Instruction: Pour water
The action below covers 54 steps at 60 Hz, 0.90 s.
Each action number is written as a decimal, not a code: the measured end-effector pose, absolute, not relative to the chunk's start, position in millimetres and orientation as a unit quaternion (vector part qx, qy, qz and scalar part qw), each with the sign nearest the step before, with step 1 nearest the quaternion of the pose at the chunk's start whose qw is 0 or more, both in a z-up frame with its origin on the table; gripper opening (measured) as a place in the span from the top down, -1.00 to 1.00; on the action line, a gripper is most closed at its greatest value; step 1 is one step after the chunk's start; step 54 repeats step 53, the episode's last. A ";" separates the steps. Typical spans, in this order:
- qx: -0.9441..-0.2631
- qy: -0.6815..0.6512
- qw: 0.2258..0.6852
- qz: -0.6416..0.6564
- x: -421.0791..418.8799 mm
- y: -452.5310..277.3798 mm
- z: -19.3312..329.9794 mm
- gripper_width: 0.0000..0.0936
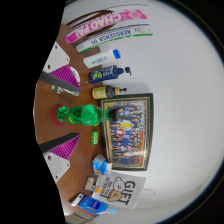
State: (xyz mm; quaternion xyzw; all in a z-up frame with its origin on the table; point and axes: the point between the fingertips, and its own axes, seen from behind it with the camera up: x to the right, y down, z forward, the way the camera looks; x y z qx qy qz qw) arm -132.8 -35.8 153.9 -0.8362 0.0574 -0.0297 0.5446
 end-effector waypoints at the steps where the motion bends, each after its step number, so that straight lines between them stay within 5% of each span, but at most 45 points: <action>1: -0.838 0.060 0.542 -0.029 -135.9 -43.8 158.2 -0.82; 21: -0.886 0.064 0.457 -0.038 -200.4 -221.1 211.3 -0.83; 54: -0.886 0.022 0.456 -0.079 -203.1 -317.4 235.4 -0.82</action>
